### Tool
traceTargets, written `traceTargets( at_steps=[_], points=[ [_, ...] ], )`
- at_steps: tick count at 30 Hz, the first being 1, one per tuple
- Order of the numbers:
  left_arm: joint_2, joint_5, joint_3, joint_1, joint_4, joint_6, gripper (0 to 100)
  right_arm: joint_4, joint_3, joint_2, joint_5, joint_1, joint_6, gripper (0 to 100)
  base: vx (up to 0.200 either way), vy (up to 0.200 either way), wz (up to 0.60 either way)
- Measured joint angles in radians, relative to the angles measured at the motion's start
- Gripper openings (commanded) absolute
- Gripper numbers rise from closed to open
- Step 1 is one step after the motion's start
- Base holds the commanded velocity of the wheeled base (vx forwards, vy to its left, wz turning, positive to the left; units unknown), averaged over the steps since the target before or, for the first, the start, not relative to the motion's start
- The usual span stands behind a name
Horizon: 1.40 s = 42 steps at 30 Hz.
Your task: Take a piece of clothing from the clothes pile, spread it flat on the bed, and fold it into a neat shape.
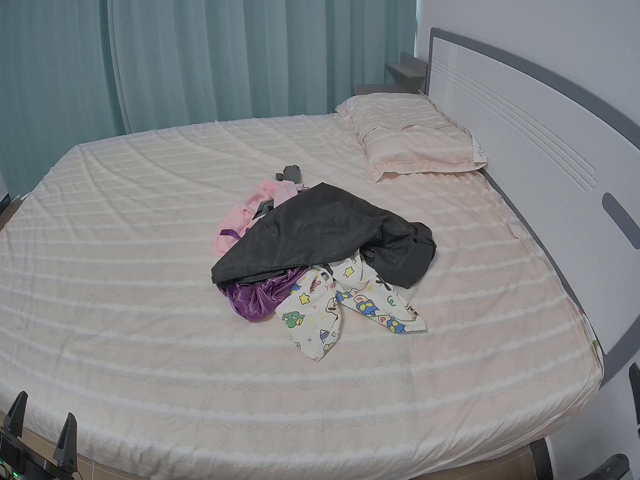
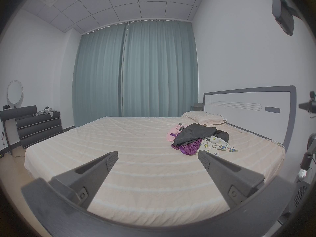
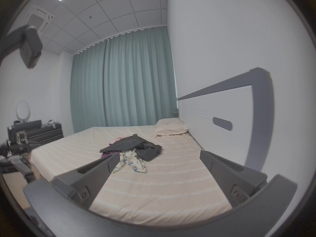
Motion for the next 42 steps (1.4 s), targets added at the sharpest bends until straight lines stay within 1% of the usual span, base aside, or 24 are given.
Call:
traceTargets(
  at_steps=[4, 9, 15, 21, 27, 32, 35, 42],
  points=[
    [0.000, 0.000, 0.000, 0.000, 0.000, 0.000, 100, -0.013, -0.082, 0.159, 0.056, 0.010, 0.032, 100, 0.000, 0.000, 0.00],
    [0.000, 0.000, 0.000, 0.000, 0.000, 0.000, 100, -0.067, -0.107, 0.386, 0.107, 0.020, 0.061, 100, 0.000, 0.000, 0.00],
    [0.000, 0.000, 0.000, 0.000, 0.000, 0.000, 100, -0.209, -0.122, 0.678, 0.138, 0.042, 0.099, 100, 0.000, 0.000, 0.00],
    [0.000, 0.000, 0.000, 0.000, 0.000, 0.000, 100, -0.388, -0.153, 0.969, 0.148, 0.083, 0.167, 100, 0.000, 0.000, 0.00],
    [0.000, 0.000, 0.000, 0.000, 0.000, 0.001, 100, -0.542, -0.231, 1.271, 0.122, 0.137, 0.241, 100, 0.000, 0.000, 0.00],
    [0.000, 0.000, 0.000, 0.000, 0.000, 0.001, 100, -0.638, -0.349, 1.530, 0.092, 0.189, 0.301, 100, 0.000, 0.000, 0.00],
    [0.000, 0.000, 0.000, 0.000, 0.000, 0.000, 100, -0.675, -0.451, 1.670, 0.067, 0.220, 0.326, 100, 0.000, 0.000, 0.00],
    [0.000, 0.000, 0.000, 0.000, 0.000, 0.001, 100, -0.714, -0.666, 1.940, -0.020, 0.287, 0.372, 100, 0.000, 0.000, 0.00]
  ],
)
